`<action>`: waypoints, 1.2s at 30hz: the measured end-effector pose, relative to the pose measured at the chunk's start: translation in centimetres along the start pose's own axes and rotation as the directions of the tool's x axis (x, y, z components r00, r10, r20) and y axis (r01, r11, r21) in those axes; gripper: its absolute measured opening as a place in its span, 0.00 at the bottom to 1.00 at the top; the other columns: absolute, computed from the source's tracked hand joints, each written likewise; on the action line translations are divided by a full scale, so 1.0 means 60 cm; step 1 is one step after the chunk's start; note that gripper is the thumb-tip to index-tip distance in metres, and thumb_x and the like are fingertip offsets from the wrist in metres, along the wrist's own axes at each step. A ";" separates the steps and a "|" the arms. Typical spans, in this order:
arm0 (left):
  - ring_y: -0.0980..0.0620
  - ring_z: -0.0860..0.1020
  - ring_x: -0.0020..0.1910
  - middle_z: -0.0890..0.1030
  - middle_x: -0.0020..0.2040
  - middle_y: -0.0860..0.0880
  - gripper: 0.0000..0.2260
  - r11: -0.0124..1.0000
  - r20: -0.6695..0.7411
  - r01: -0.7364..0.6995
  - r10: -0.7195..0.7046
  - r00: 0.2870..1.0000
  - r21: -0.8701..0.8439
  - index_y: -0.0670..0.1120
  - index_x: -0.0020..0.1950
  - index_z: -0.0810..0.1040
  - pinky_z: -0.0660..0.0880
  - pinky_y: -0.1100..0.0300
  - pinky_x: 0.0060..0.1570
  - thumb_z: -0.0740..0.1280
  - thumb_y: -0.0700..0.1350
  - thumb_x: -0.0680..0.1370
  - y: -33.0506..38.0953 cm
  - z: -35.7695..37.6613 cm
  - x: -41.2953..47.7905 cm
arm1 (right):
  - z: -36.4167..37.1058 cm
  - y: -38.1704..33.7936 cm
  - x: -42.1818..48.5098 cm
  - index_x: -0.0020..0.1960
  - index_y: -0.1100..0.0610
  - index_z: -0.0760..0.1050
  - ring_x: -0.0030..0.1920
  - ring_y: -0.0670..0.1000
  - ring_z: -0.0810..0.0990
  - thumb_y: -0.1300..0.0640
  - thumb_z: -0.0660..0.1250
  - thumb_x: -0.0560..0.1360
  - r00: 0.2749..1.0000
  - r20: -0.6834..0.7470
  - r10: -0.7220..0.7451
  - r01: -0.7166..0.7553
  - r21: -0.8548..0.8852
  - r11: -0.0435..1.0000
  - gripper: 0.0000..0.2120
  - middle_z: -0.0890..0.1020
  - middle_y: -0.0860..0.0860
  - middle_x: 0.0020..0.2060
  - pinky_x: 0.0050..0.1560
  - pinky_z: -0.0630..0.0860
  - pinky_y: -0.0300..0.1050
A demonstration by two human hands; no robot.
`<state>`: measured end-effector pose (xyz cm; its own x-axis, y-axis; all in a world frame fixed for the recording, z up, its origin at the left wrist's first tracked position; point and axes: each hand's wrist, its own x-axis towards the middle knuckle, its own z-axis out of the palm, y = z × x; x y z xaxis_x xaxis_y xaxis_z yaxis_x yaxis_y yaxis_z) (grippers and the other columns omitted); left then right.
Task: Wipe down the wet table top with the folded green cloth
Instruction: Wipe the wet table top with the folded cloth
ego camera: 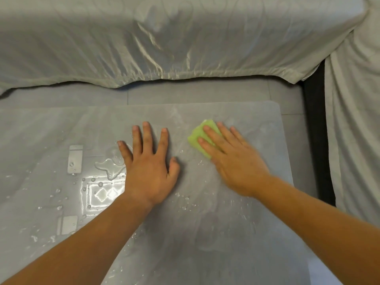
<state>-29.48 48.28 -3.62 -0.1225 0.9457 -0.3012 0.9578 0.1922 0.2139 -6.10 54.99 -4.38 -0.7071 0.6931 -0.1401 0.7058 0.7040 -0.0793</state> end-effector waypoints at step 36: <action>0.39 0.37 0.79 0.41 0.82 0.40 0.34 1.000 -0.018 -0.003 0.004 1.000 0.012 0.52 0.82 0.47 0.37 0.33 0.74 0.47 0.62 0.78 0.001 0.000 -0.003 | 0.017 -0.068 -0.170 0.81 0.51 0.51 0.80 0.58 0.47 0.55 0.53 0.82 0.949 -0.040 0.312 -0.299 0.192 0.935 0.29 0.49 0.52 0.81 0.79 0.50 0.56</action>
<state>-29.38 48.14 -3.56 -0.1237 0.9509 -0.2838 0.9612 0.1859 0.2037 -1.72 44.87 -3.63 -0.4529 0.8837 -0.1184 0.8795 0.4210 -0.2217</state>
